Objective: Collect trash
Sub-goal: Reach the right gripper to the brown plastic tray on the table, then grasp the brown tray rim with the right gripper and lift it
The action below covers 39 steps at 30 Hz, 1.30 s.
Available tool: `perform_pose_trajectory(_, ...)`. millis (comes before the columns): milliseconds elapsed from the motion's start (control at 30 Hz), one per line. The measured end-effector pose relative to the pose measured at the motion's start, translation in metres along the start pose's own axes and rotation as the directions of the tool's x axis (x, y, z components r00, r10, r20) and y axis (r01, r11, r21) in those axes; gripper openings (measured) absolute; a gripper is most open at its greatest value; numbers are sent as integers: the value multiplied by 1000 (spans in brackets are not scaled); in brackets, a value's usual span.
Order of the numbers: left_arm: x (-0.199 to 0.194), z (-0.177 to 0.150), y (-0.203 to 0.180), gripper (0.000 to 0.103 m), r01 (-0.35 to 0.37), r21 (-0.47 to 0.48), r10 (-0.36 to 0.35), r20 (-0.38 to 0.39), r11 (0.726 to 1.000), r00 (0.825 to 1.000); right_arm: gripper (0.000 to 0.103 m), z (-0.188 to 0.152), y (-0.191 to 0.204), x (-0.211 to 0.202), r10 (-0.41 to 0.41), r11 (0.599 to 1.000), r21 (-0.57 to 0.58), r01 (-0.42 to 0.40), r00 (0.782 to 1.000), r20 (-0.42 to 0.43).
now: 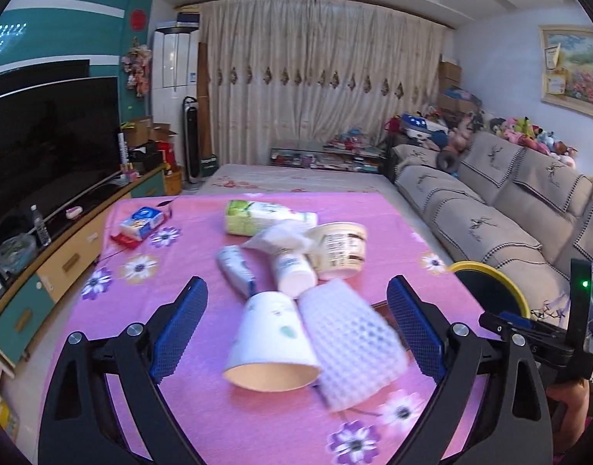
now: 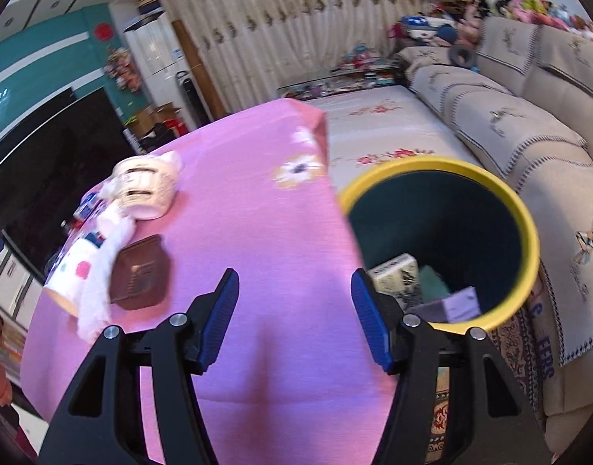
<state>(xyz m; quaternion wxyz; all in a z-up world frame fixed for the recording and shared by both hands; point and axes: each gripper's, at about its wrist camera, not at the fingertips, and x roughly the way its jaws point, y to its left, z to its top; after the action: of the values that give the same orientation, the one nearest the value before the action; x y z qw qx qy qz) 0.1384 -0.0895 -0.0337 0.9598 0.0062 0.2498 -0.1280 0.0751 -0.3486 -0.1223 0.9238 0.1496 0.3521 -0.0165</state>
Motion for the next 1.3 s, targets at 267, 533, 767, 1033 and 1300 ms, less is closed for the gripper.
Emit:
perform_pose_trajectory(267,-4,-19,33,92,-9,-38,9,-3,999,1000,44,10,59,26,31,993,-110,-39,997,-70)
perform_pose_trajectory(533,1,-29,45,92,-6,-61,5,-10,998,1000,29,16,94,51,11,984,-173,-31,993,-115)
perform_pose_trajectory(767,7,-33,48,92,-1,-75,-1,-24,997,1000,16,18,102,70,-10,984,-178,-17,989,-149)
perform_pose_trajectory(1033,11,-37,44,92,1,-73,-4,-35,997,999,4,22,92,62,-12,990,-144,-3,994,-105)
perform_pose_trajectory(1300,15,-38,34,92,14,-54,-17,-42,998,999,4,31,60,40,-46,996,-82,42,998,-52)
